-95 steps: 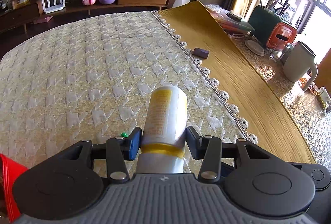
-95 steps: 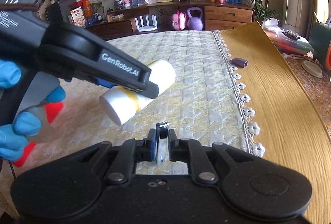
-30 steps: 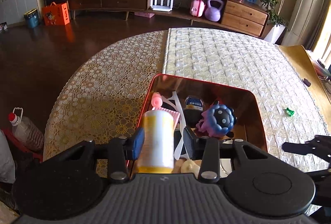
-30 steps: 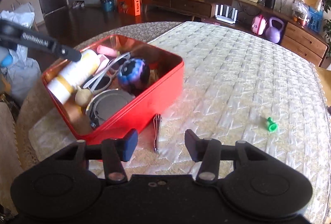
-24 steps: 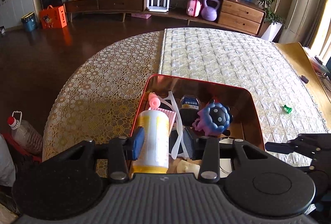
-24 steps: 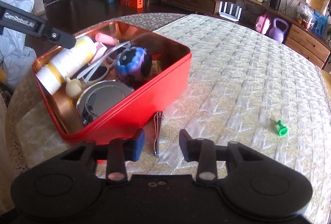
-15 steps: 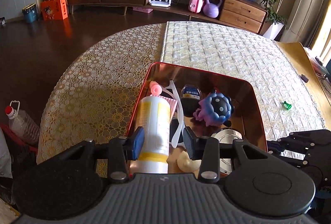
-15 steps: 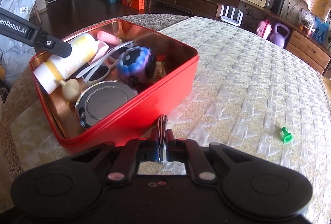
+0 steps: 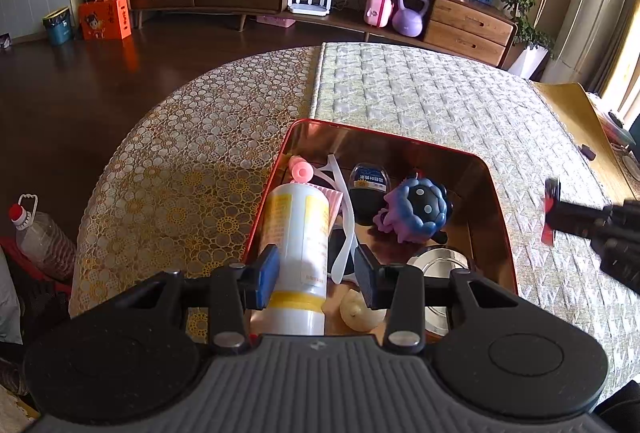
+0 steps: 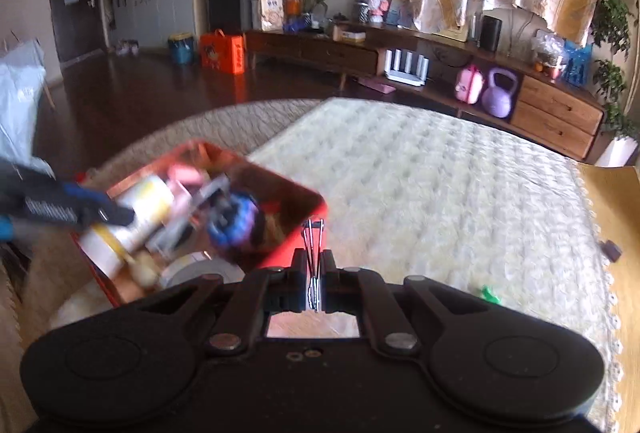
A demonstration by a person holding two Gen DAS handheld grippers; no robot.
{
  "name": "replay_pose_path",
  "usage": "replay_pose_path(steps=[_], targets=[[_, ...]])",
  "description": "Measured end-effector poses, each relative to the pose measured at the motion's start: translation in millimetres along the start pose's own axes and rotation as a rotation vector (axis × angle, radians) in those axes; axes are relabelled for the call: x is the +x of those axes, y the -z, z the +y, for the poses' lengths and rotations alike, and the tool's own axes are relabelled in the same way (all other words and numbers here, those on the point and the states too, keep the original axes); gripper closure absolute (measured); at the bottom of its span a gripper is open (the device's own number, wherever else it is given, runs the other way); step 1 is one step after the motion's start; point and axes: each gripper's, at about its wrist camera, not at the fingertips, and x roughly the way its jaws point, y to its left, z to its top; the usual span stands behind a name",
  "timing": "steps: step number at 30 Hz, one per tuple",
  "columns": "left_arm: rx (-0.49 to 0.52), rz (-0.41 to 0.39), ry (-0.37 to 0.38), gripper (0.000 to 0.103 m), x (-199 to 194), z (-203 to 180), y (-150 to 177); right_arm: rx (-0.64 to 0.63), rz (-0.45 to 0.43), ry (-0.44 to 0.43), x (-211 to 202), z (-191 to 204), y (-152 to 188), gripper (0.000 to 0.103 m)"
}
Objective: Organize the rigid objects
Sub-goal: 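Carry the bottle into the red tin with the left gripper while the right gripper carries the clipper there, then release the bottle in the tin with the left gripper while the right gripper releases the clipper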
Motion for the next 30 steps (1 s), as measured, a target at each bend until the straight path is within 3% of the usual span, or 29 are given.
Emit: replay_pose_path(steps=[5, 10, 17, 22, 30], targets=[[-0.011, -0.002, 0.006, 0.062, -0.9, 1.1, -0.5, -0.039, 0.049, -0.105, 21.8, 36.1, -10.4, 0.098], [-0.019, -0.002, 0.01, 0.062, -0.3, 4.4, -0.1, -0.061, 0.098, -0.153, 51.2, 60.5, -12.2, 0.098], [-0.052, 0.014, 0.01, 0.062, 5.2, 15.7, 2.6, -0.102, 0.147, -0.152, 74.2, 74.7, -9.2, 0.098], [-0.058, 0.012, 0.017, 0.062, 4.9, 16.7, 3.5, -0.11, 0.155, -0.151, 73.0, 78.2, -4.6, 0.097], [-0.061, -0.003, 0.033, 0.062, -1.4, 11.8, 4.5, -0.072, 0.111, -0.161, 35.9, 59.8, 0.4, 0.087]])
